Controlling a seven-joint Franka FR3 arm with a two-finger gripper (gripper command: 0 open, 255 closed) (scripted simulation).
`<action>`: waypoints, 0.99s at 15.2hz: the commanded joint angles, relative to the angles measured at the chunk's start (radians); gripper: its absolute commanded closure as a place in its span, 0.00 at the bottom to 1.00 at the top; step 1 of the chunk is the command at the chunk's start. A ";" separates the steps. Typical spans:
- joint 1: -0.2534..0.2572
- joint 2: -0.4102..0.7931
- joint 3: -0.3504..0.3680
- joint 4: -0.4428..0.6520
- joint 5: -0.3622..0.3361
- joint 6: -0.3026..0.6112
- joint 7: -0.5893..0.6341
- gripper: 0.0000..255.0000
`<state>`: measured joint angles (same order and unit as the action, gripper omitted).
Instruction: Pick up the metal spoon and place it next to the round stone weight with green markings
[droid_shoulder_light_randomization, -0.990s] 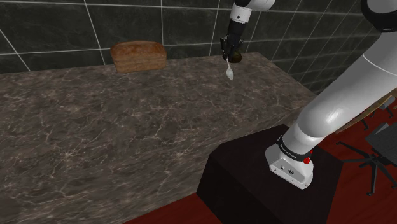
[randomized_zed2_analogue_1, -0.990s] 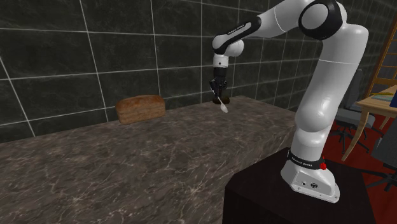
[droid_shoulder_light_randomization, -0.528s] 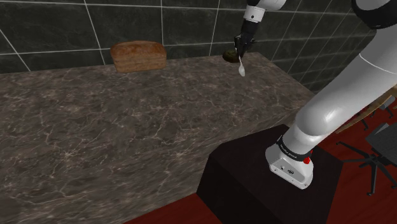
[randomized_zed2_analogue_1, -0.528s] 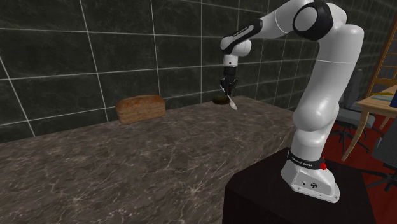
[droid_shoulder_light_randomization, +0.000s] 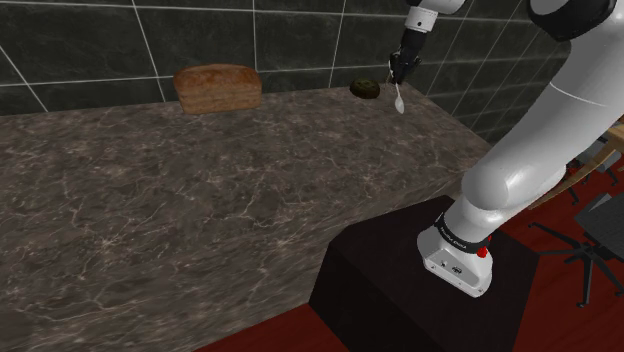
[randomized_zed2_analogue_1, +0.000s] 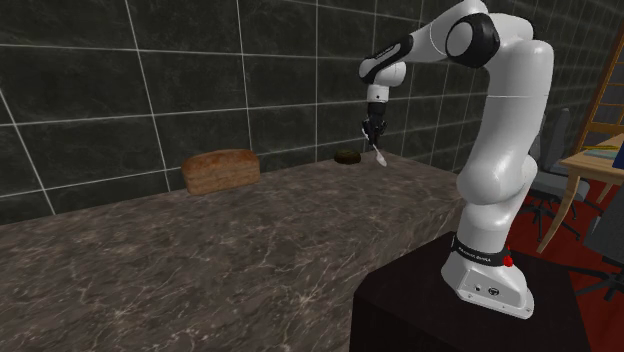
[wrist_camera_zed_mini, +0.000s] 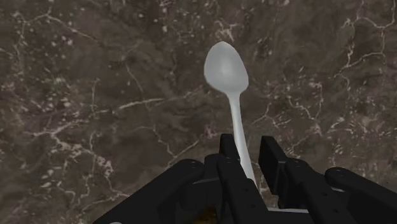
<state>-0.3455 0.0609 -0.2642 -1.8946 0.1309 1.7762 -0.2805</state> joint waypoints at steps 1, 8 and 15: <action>-0.026 0.038 -0.022 0.043 0.003 -0.012 -0.050 1.00; -0.127 0.193 -0.083 0.241 0.029 -0.082 -0.206 1.00; -0.199 0.309 -0.105 0.374 0.057 -0.113 -0.293 1.00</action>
<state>-0.5432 0.3646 -0.3693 -1.5185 0.1865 1.6562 -0.5704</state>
